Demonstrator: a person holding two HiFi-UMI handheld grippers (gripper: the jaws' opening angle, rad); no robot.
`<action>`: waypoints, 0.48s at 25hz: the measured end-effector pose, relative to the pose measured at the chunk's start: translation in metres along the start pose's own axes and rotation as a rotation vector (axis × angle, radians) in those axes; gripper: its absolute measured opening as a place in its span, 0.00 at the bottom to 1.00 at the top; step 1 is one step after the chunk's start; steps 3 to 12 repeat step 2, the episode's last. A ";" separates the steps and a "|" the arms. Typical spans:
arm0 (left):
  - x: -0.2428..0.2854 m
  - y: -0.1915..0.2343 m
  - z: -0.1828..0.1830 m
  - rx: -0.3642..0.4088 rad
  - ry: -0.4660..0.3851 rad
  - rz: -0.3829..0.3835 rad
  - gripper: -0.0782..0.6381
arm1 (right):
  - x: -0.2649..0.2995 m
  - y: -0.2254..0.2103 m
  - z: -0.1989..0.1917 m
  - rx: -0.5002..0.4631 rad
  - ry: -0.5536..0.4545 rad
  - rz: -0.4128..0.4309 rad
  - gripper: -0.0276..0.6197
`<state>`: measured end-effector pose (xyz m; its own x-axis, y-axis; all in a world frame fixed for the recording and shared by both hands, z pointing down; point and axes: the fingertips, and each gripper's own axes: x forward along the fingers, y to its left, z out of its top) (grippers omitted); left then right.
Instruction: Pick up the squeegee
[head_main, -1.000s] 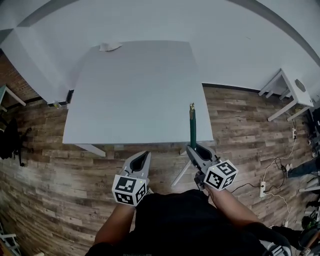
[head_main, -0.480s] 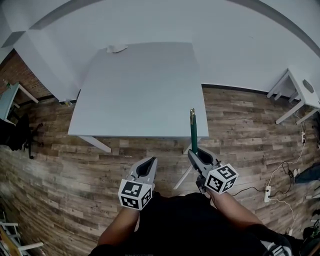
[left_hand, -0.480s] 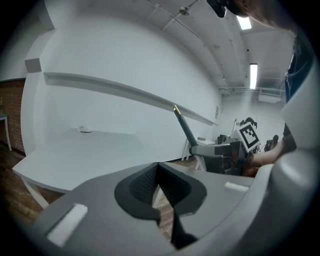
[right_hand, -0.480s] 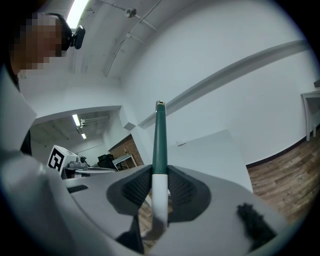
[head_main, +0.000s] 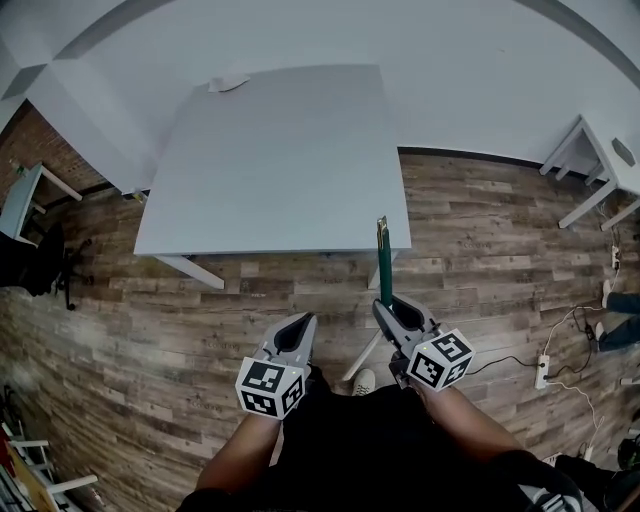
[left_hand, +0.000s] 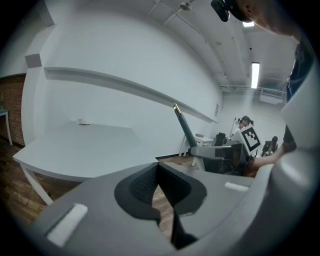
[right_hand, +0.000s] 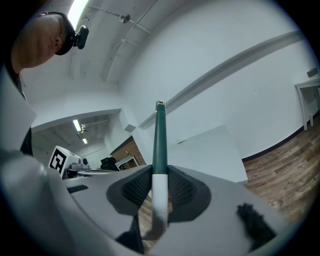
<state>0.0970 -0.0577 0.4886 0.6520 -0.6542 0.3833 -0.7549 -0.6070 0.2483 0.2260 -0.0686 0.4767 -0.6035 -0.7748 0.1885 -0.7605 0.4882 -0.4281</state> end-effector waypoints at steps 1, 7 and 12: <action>0.001 -0.004 -0.002 0.002 0.002 0.003 0.12 | -0.004 -0.001 -0.002 0.001 0.001 0.003 0.20; 0.003 -0.009 -0.005 0.003 0.004 0.005 0.12 | -0.008 -0.002 -0.004 0.003 0.003 0.006 0.20; 0.003 -0.009 -0.005 0.003 0.004 0.005 0.12 | -0.008 -0.002 -0.004 0.003 0.003 0.006 0.20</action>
